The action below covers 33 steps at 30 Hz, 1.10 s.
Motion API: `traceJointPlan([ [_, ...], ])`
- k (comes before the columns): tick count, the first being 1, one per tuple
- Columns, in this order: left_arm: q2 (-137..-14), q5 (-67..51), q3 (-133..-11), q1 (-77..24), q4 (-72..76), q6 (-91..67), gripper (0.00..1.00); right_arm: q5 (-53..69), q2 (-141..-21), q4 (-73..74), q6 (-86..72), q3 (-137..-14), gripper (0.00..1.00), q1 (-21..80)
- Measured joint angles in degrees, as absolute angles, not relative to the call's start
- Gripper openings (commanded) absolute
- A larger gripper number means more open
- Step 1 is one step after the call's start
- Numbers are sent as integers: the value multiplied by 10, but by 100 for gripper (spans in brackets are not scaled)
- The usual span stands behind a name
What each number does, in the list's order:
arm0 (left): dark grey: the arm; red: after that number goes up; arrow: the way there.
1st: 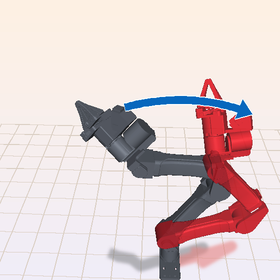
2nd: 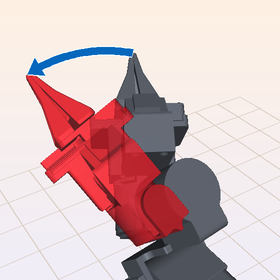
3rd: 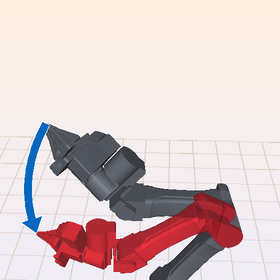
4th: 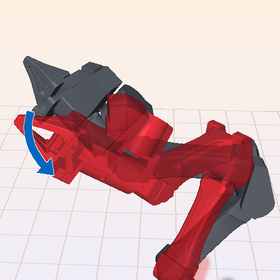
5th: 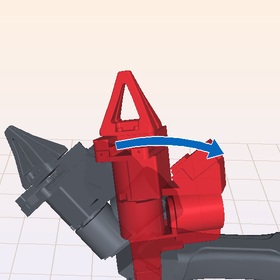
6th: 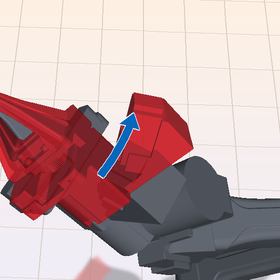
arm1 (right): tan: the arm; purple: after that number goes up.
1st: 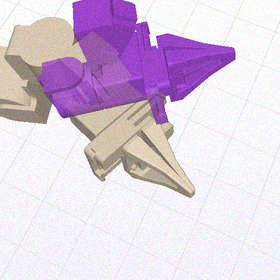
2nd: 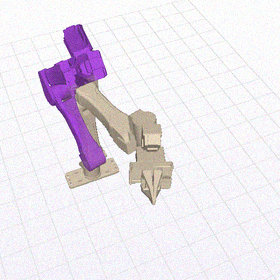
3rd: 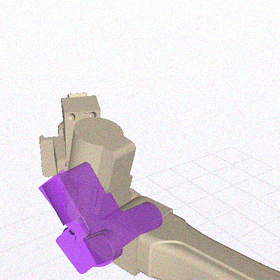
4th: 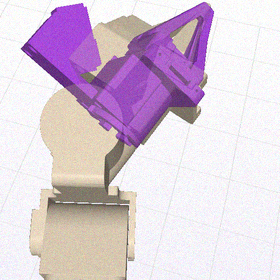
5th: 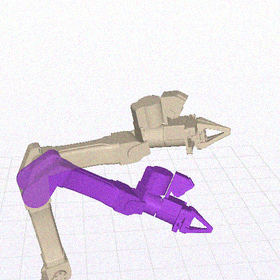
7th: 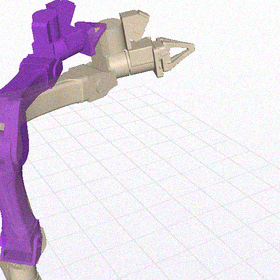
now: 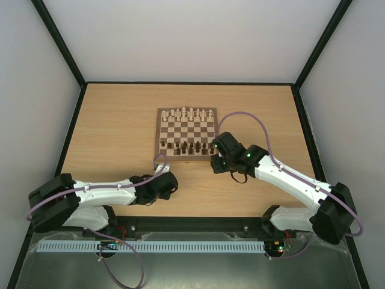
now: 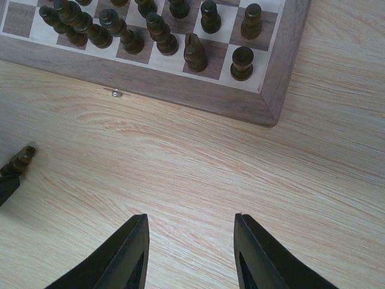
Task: Set up the chess pieces on the board
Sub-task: Pick up the chess piece at the center of the board.
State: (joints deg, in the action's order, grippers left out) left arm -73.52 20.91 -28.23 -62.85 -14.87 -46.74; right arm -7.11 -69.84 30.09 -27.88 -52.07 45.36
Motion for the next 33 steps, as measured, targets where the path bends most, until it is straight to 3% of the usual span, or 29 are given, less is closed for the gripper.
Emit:
traceJointPlan([
  [11,-762,205,-283,-629,-130,-462,22,-71,-698,301,-279,-521,40,454],
  [19,-770,206,-288,-630,-124,-457,16,-72,-698,301,-279,-521,40,454],
  [26,-763,204,-291,-632,-128,-456,16,-69,-698,301,-279,-521,40,454],
  [33,-654,167,-307,-650,-150,-442,18,2,-652,279,-279,-514,42,454],
])
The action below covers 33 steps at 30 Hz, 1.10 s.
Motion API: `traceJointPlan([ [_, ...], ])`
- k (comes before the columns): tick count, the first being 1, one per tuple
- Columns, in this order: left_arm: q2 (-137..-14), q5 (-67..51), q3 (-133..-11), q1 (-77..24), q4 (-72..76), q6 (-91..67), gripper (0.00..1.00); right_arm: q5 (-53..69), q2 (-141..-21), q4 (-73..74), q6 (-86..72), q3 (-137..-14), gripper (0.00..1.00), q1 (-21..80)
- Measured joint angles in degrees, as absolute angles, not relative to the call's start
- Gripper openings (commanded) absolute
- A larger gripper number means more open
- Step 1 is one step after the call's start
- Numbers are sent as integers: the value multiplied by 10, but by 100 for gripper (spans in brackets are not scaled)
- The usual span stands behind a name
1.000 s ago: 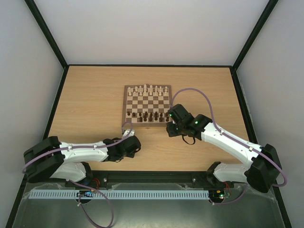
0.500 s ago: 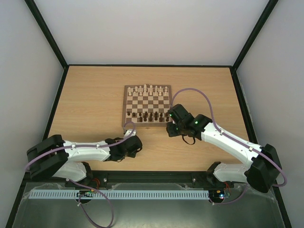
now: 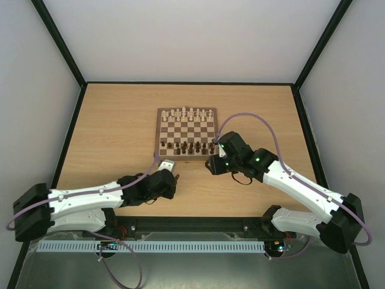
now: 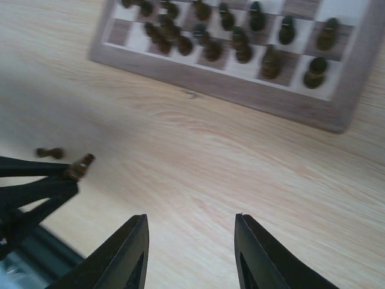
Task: Set up the chess pieces on the board
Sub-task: Pick up the chess piece at the center of the board, then place the chess piece on the chessboard.
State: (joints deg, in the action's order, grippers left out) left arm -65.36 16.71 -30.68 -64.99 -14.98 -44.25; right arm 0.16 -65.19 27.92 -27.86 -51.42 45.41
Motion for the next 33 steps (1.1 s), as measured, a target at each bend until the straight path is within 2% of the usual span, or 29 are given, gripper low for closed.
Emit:
traceJointPlan([
  [4,-583,141,-319,-677,-159,-429,18,78,-620,265,-286,-509,43,454],
  [8,-516,140,-331,-748,-185,-421,19,185,-608,255,-302,-509,43,454],
  [12,-505,183,-354,-818,-230,-426,18,298,-606,237,-334,-508,43,454],
  [18,-587,293,-402,-907,-306,-461,15,399,-605,216,-382,-508,44,454],
  [26,-733,454,-489,-996,-444,-561,10,447,-610,216,-402,-478,44,452],
  [33,-749,524,-500,-1015,-491,-592,9,488,-614,197,-428,-415,45,448],
])
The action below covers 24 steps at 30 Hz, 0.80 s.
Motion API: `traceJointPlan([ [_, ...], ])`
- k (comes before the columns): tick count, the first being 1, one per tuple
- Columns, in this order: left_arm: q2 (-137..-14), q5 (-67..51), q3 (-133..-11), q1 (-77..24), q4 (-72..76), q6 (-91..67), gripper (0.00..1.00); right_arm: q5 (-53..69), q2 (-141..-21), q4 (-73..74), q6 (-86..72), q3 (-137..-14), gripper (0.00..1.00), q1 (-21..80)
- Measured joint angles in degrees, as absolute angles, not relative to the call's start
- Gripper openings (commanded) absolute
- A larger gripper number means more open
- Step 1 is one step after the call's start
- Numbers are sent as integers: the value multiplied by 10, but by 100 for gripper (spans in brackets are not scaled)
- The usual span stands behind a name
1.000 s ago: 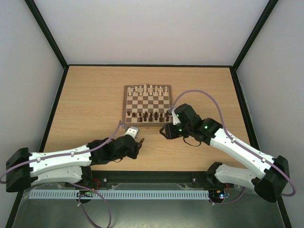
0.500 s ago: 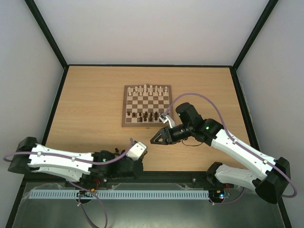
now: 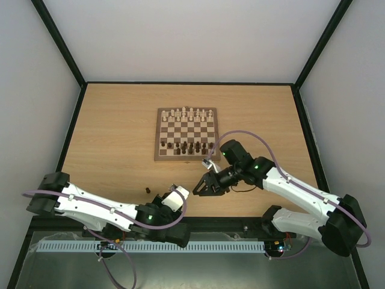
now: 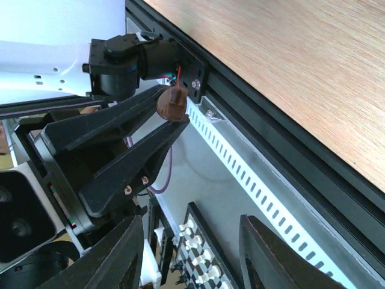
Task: Set up the chess pieces on the board
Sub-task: Place the chess piece on the chessboard.
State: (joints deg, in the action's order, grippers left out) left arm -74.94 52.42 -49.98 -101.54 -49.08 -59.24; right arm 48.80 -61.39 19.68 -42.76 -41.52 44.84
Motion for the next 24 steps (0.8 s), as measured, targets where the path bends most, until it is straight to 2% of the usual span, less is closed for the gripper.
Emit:
traceJointPlan([
  [10,-692,545,-498,-1016,-456,-540,9,548,-673,90,-489,-400,44,438],
  [24,-686,546,-488,-1016,-437,-524,9,597,-705,5,-549,-399,43,431],
])
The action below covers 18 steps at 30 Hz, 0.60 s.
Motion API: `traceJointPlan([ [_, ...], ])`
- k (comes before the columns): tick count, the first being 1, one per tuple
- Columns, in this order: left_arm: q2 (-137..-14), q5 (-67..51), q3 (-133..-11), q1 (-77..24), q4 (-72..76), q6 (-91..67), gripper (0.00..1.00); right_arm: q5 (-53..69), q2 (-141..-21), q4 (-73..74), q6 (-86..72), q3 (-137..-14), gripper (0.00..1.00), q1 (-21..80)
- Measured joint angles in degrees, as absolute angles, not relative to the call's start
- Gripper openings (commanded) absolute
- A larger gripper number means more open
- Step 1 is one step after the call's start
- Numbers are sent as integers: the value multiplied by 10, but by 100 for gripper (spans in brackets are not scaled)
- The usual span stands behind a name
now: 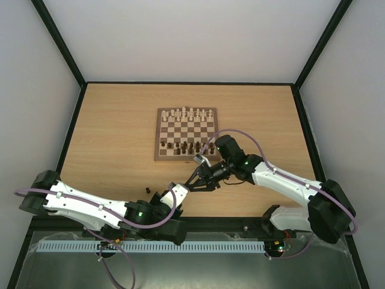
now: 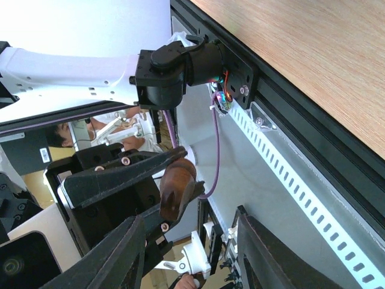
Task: Set up the chess pieces on the board
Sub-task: Place the chess piece on the chessboard.
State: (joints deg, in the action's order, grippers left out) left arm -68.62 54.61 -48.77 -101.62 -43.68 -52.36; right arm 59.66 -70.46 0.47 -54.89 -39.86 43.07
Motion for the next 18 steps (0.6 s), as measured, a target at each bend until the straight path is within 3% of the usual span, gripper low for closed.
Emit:
traceJointPlan([
  [18,-686,540,-486,-1016,-402,-499,9,600,-732,-8,-558,-417,30,431],
])
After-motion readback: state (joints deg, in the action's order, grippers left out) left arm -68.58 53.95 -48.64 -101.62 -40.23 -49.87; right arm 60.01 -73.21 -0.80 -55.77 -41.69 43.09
